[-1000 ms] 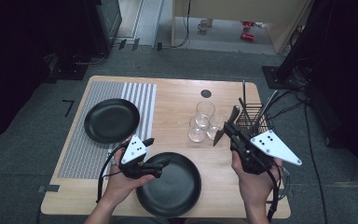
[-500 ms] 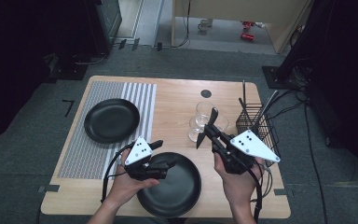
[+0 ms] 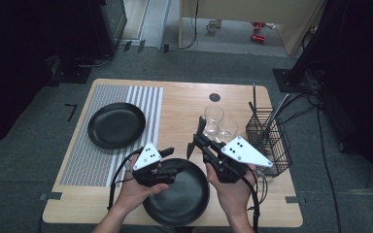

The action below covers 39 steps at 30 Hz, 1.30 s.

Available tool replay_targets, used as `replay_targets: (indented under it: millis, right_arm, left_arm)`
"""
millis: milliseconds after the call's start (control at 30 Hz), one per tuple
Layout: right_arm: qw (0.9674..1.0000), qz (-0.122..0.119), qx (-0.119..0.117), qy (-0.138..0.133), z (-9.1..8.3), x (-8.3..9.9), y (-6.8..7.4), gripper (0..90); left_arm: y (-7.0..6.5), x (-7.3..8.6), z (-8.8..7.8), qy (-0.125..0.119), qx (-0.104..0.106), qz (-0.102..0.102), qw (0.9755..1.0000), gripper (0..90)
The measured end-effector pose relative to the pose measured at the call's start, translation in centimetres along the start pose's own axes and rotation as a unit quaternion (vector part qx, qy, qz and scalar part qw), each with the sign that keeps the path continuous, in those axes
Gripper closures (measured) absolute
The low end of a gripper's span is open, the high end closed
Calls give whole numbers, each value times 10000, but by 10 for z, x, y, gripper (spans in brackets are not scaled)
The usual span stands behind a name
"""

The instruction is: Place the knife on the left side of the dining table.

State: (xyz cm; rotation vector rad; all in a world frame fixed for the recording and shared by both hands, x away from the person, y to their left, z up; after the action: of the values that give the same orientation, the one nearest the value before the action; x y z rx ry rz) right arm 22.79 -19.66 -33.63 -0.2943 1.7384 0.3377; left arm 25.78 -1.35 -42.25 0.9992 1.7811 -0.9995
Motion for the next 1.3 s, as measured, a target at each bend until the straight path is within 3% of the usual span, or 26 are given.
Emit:
replay_targets:
  millis: [300,533,667,933,1200,1233,1300]
  right_arm:
    - [9987,-89,-485,88,7,8,21,857]
    - [9963,-129,-838,159,10,13,28,857]
    - [9961,-56,-863,176,11,15,26,857]
    - [9945,104,-1015,216,15,20,20,851]
    - [9912,451,-1223,214,19,24,10,838]
    - [9913,470,-1213,218,19,24,9,812]
    - [9909,539,-1210,238,21,27,7,812]
  left_arm:
    - [4,1,-2,-41,127,-42,9999,447]
    - [4,-1,-10,-307,537,-83,9981,592]
    - [4,0,-11,-240,595,-8,9979,685]
    - [0,2,-7,-95,628,191,9978,731]
    - [-3,3,-7,-57,740,307,9968,780]
    - [-4,4,-7,-58,797,363,9961,879]
    - [-5,4,-6,-30,864,374,9956,900]
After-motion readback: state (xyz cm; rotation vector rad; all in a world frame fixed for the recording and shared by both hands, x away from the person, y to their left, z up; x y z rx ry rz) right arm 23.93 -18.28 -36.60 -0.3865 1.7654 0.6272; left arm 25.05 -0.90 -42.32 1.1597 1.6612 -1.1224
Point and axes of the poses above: each handheld gripper's, and its own axes: z roughly forward along the jaws, x roughly out of its underside, y roughly to its left, the point moved 3 cm from there along z, roughly forward along the jaws, and after that the axes turned 14 degrees about x, right-handed, at the moved point
